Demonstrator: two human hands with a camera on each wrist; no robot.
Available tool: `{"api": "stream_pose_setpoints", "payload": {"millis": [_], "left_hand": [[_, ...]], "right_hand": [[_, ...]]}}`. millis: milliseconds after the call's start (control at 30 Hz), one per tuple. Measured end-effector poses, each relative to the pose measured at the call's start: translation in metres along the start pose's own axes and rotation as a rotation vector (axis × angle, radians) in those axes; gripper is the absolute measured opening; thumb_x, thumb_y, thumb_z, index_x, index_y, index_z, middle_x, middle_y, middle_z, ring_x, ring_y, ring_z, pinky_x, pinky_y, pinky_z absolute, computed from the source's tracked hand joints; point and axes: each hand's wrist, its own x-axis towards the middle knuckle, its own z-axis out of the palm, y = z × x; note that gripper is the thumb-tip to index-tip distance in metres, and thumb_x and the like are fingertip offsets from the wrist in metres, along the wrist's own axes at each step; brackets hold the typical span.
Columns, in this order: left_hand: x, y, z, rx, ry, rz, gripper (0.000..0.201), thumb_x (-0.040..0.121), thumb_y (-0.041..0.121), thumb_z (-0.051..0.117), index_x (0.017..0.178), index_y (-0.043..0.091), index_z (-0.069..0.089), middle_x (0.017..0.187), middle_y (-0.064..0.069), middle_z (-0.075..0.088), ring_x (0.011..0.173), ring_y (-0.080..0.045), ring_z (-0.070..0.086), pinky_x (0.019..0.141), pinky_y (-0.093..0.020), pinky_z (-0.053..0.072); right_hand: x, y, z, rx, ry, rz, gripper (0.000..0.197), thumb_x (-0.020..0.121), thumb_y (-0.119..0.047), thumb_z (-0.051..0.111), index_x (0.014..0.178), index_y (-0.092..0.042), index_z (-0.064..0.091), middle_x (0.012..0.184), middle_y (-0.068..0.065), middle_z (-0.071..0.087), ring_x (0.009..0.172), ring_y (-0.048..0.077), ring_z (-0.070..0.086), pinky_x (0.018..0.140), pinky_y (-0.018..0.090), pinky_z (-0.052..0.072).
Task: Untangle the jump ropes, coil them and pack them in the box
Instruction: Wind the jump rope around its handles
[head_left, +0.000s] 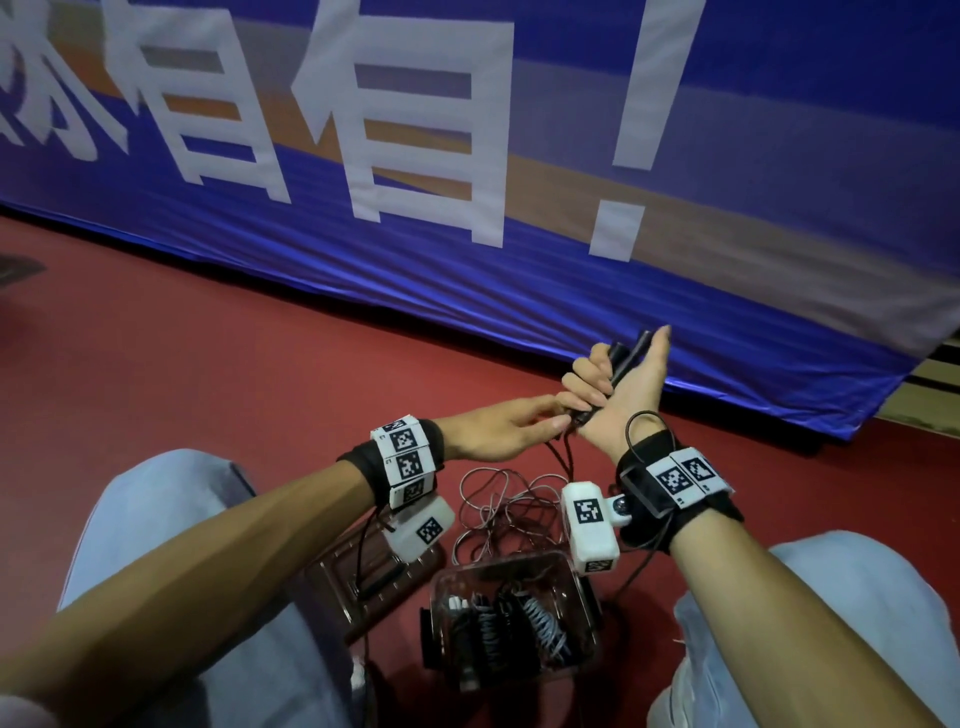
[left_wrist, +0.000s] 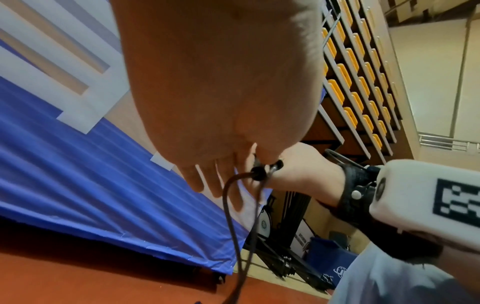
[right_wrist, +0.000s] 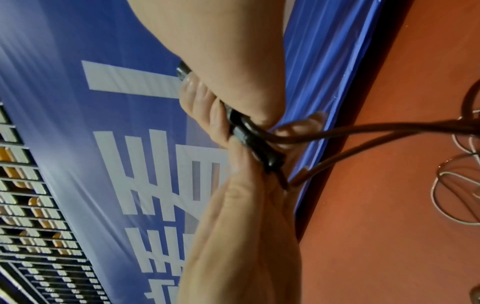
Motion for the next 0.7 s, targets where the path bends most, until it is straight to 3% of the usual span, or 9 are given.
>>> {"api": "stream_pose_setpoints", "payload": {"millis": [133,300,367,467,533,600,700], "left_hand": [[0.000,-0.005,0.008,-0.023,0.034,0.024,0.048,0.107,0.045,0.036,0.111,0.009,0.068,0.113,-0.006,0.071,0.110,-0.023,0.065,0.106,-0.048,0.044],[-0.003,0.005,0.024,-0.317,0.145,0.061,0.048,0.110,0.036,0.034,0.097,-0.002,0.061,0.095,-0.020,0.072,0.097,-0.030,0.070,0.100,-0.047,0.051],[-0.004,0.010,0.031,-0.444,0.191,0.048,0.050,0.110,0.035,0.034,0.095,-0.008,0.056,0.081,-0.026,0.066,0.083,-0.033,0.067,0.087,-0.039,0.056],[-0.002,0.012,0.037,-0.536,0.213,0.013,0.048,0.109,0.040,0.035,0.092,-0.001,0.055,0.061,-0.005,0.051,0.058,-0.019,0.052,0.063,-0.026,0.047],[0.000,0.011,0.040,-0.594,0.213,-0.056,0.050,0.107,0.047,0.036,0.088,0.006,0.056,0.060,0.005,0.037,0.054,-0.011,0.036,0.059,-0.026,0.036],[0.002,0.011,0.042,-0.614,0.198,-0.124,0.054,0.105,0.055,0.034,0.081,0.011,0.056,0.061,0.006,0.032,0.055,-0.010,0.030,0.058,-0.026,0.034],[0.003,0.018,0.045,-0.638,0.179,-0.181,0.051,0.103,0.058,0.035,0.071,0.020,0.045,0.061,0.010,0.033,0.053,-0.008,0.029,0.054,-0.023,0.033]], "right_hand": [[-0.002,-0.001,-0.002,0.032,-0.035,0.019,0.054,0.086,-0.066,0.039,0.062,-0.018,0.031,0.047,-0.005,0.020,0.040,0.012,0.013,0.047,0.027,0.009],[0.000,-0.001,0.000,0.091,-0.032,-0.020,0.042,0.087,-0.053,0.037,0.062,-0.018,0.035,0.049,-0.005,0.021,0.039,0.012,0.015,0.044,0.025,0.011],[0.001,-0.001,0.001,0.102,-0.029,-0.047,0.036,0.088,-0.045,0.034,0.064,-0.018,0.036,0.050,-0.005,0.022,0.037,0.012,0.017,0.041,0.023,0.013],[0.002,0.000,0.000,0.119,0.007,-0.083,0.035,0.090,-0.041,0.033,0.064,-0.018,0.037,0.048,-0.005,0.023,0.035,0.011,0.018,0.037,0.021,0.014],[0.002,0.000,0.001,0.114,0.047,-0.096,0.045,0.093,-0.050,0.040,0.061,-0.019,0.034,0.046,-0.005,0.022,0.033,0.011,0.017,0.035,0.021,0.013],[0.001,-0.002,0.002,0.054,0.100,-0.120,0.058,0.095,-0.061,0.047,0.059,-0.020,0.029,0.044,-0.005,0.021,0.032,0.011,0.017,0.034,0.021,0.013],[0.001,-0.009,0.005,-0.023,0.182,-0.173,0.057,0.097,-0.055,0.051,0.058,-0.021,0.027,0.045,-0.005,0.020,0.033,0.011,0.016,0.034,0.022,0.014]]}}
